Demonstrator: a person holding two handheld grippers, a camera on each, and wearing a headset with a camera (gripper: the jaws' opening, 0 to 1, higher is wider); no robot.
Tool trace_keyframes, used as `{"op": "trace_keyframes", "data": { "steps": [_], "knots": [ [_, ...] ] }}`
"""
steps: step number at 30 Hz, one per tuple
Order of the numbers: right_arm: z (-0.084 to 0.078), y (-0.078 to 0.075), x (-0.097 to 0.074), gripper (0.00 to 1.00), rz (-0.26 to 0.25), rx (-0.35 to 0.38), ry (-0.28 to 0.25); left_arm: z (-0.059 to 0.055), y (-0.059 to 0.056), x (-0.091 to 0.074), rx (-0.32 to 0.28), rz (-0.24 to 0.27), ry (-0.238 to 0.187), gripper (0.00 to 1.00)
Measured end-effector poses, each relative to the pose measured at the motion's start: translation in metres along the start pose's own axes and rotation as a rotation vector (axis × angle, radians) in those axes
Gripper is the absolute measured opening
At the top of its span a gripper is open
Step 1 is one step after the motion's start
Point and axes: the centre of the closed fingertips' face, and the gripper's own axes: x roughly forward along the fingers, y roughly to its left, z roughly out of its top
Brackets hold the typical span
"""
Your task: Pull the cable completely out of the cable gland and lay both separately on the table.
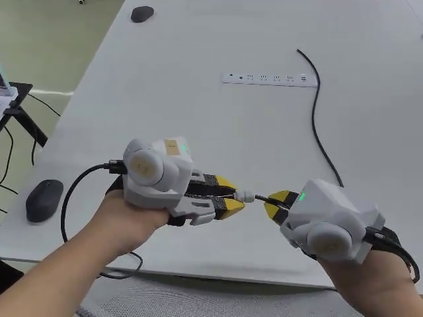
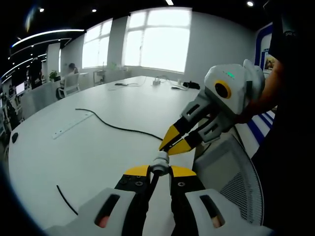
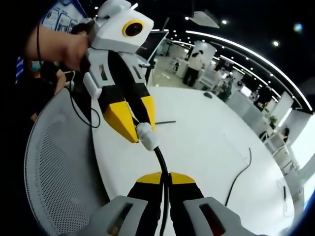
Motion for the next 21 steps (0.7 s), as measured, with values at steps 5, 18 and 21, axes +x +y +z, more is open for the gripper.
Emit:
{"op": "trace_keyframes", "data": {
  "steps": [5, 18, 21],
  "knots": [
    [-0.009, -0.005, 0.002, 0.00, -0.009, 0.068, 0.011, 0.001, 0.001, 0.001, -0.001, 0.000, -0.002, 0.15],
    [-0.039, -0.021, 0.004, 0.00, -0.056, 0.250, 0.050, 0.004, 0.001, 0.000, -0.016, -0.007, -0.020, 0.15],
    [-0.046, -0.021, 0.005, 0.00, -0.058, 0.271, 0.064, 0.002, -0.001, -0.001, -0.016, -0.010, -0.018, 0.15]
  ]
}}
